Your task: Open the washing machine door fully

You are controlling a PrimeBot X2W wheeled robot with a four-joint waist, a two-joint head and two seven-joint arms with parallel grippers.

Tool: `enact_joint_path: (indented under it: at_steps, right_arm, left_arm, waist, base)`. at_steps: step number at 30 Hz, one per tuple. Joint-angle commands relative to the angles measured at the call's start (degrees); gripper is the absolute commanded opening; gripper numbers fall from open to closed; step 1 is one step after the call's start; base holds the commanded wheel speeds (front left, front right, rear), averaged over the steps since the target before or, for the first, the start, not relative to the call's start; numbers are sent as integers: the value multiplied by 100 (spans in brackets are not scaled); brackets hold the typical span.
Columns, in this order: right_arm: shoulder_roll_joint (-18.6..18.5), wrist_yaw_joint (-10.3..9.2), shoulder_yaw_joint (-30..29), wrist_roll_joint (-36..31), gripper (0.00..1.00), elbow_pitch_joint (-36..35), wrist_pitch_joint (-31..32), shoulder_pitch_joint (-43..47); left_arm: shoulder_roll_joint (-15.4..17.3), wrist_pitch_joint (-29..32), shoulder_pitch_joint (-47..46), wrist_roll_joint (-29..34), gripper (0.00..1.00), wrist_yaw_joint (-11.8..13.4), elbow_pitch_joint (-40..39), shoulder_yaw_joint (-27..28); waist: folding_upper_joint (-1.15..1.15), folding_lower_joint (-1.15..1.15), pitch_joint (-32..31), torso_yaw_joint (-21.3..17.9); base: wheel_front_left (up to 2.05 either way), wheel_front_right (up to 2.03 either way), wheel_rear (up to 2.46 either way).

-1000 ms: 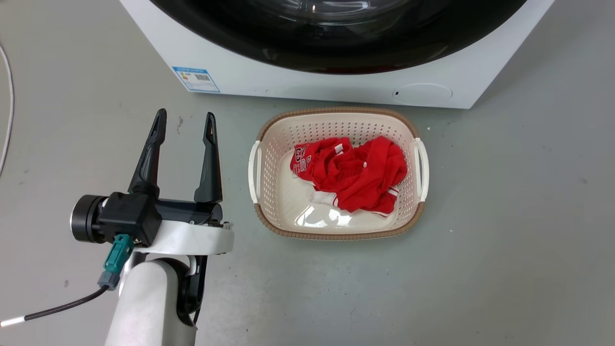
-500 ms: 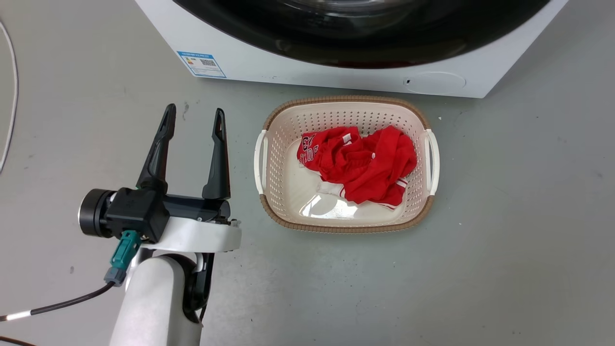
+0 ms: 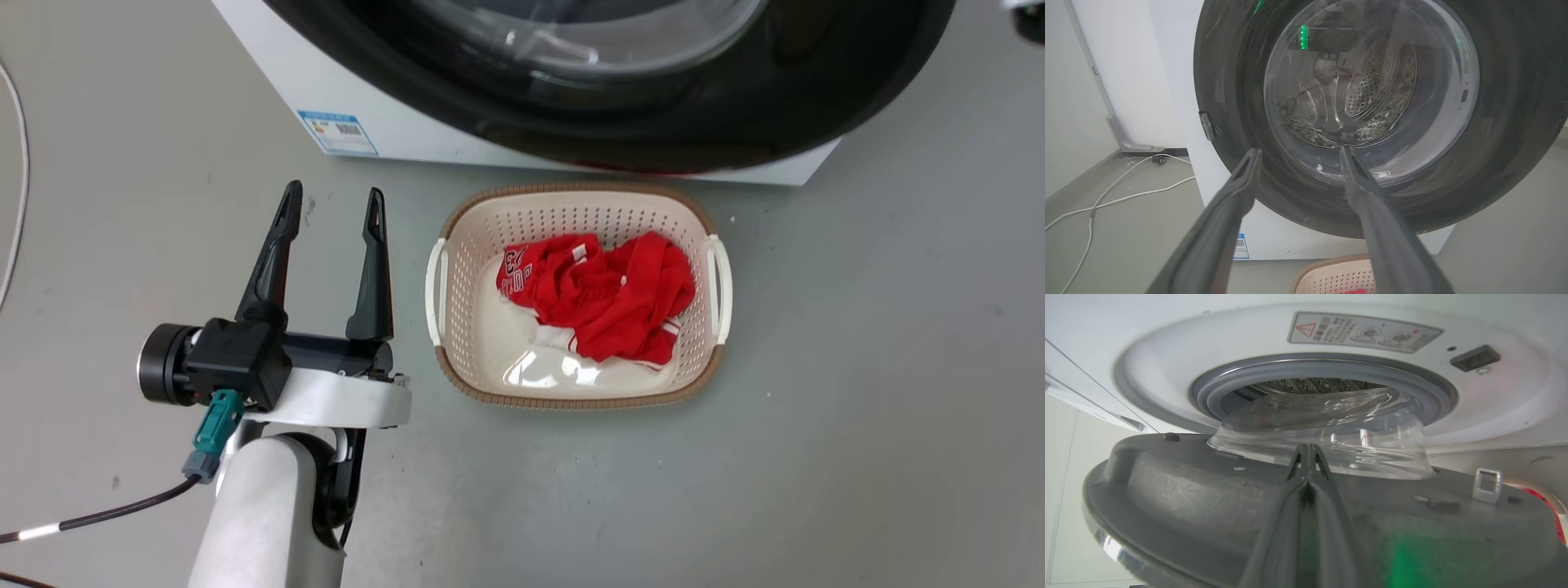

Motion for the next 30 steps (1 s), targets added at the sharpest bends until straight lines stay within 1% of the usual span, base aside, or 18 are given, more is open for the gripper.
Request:
enact_joint_path:
  at_steps: [1,4,9,15,23,24,30]
  right_arm:
    - [118,0,47,74,0,-91,272,277]
    - [191,-1,107,168,0,-307,664,675]
    - [260,0,169,282,0,-687,1068,1340]
    - [542,0,280,441,0,-1200,1508,2131]
    - [904,0,481,667,0,-1985,2012,3055]
    - [904,0,481,667,0,-1985,2012,3055]
    - [1038,0,735,897,0,-2527,2292,3557]
  left_arm:
    - [-4,-13,85,47,100,-3,29,16]
    - [-4,-13,185,84,100,-15,95,64]
    - [-3,-13,409,98,100,-42,196,114]
    - [-4,-13,682,172,100,-91,274,192]
    - [-4,-13,981,246,100,-158,350,226]
    - [-4,-13,981,246,100,-158,350,226]
    - [-5,-13,1104,223,100,-163,368,167]
  waist:
    - [0,0,-147,-30]
    - [0,0,-409,-72]
    - [0,0,-837,-114]
    - [0,0,-1245,-181]
    - [0,0,-1606,-231]
    - [0,0,-1606,-231]
    - [0,0,-1715,-226]
  base:
    - [0,0,0]
    - [0,0,0]
    - [0,0,0]
    - [0,0,0]
    - [0,0,0]
    - [0,0,0]
    - [0,0,0]
